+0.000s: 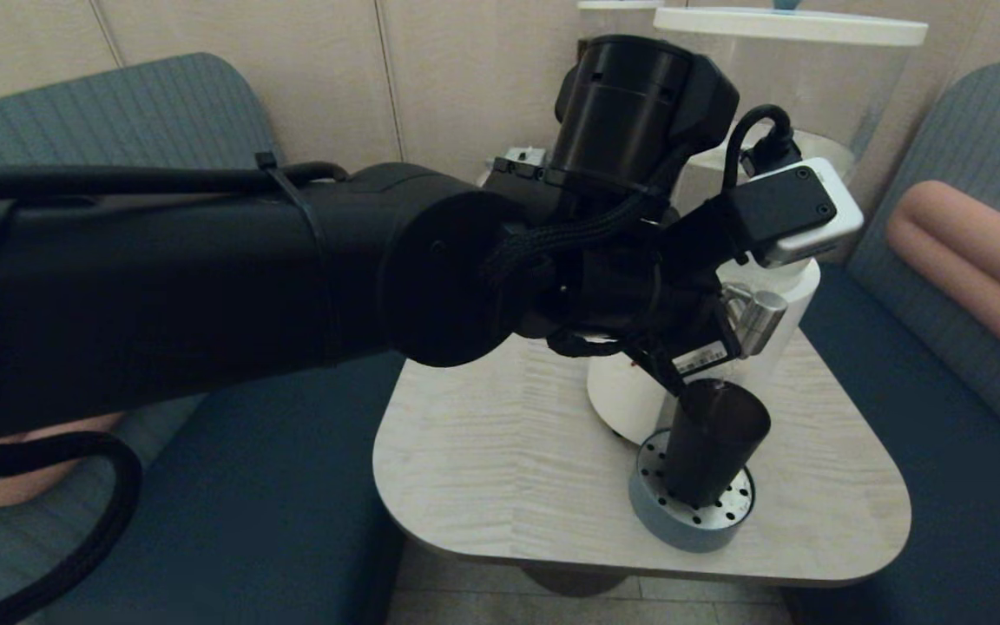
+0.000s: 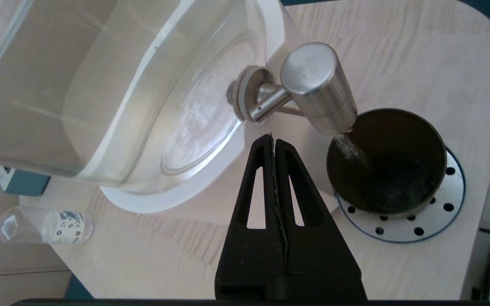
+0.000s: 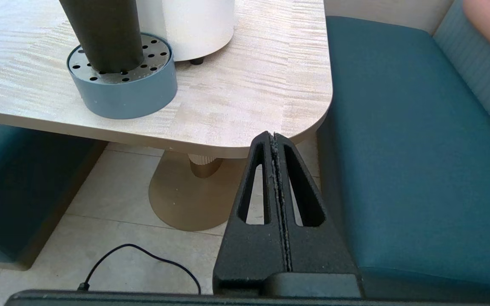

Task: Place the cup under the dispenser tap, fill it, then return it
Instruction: Turn off the faucet

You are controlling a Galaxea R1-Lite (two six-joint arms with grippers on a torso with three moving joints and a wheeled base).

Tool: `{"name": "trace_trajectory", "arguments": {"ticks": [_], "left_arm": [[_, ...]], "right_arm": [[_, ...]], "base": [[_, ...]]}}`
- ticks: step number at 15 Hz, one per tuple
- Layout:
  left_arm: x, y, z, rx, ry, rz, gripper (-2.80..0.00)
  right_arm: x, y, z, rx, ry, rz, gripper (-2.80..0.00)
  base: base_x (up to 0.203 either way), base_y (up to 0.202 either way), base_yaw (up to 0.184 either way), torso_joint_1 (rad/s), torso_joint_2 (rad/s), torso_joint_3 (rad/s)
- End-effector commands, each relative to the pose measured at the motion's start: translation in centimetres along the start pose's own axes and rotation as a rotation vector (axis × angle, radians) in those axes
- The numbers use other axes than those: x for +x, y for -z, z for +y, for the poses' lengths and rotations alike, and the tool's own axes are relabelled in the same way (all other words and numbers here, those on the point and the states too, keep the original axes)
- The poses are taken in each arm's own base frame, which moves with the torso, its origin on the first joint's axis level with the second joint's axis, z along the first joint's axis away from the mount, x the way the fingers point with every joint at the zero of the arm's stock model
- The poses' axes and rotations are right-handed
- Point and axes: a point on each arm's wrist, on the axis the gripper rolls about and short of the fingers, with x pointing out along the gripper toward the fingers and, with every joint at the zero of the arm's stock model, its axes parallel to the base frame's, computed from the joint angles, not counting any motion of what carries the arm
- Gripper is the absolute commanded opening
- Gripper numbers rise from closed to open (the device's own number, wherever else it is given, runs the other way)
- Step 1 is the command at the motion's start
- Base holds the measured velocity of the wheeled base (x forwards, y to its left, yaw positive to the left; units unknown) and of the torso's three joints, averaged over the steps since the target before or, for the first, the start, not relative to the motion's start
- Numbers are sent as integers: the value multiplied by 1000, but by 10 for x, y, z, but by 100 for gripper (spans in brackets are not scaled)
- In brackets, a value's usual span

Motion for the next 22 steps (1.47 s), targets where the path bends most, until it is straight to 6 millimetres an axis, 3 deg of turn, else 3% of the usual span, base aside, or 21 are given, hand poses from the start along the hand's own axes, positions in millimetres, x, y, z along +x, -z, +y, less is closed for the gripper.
{"name": "trace_trajectory", "arguments": {"ticks": [1, 22], "left_arm": [[4, 1, -2, 4, 2, 1, -280], [17, 3, -3, 3, -33, -46, -280]], "right_arm": [[0, 0, 0, 0, -1, -3, -280], [0, 0, 0, 0, -1, -3, -280]], "base": [[0, 0, 0, 0, 0, 0], [0, 0, 0, 0, 0, 0]]}}
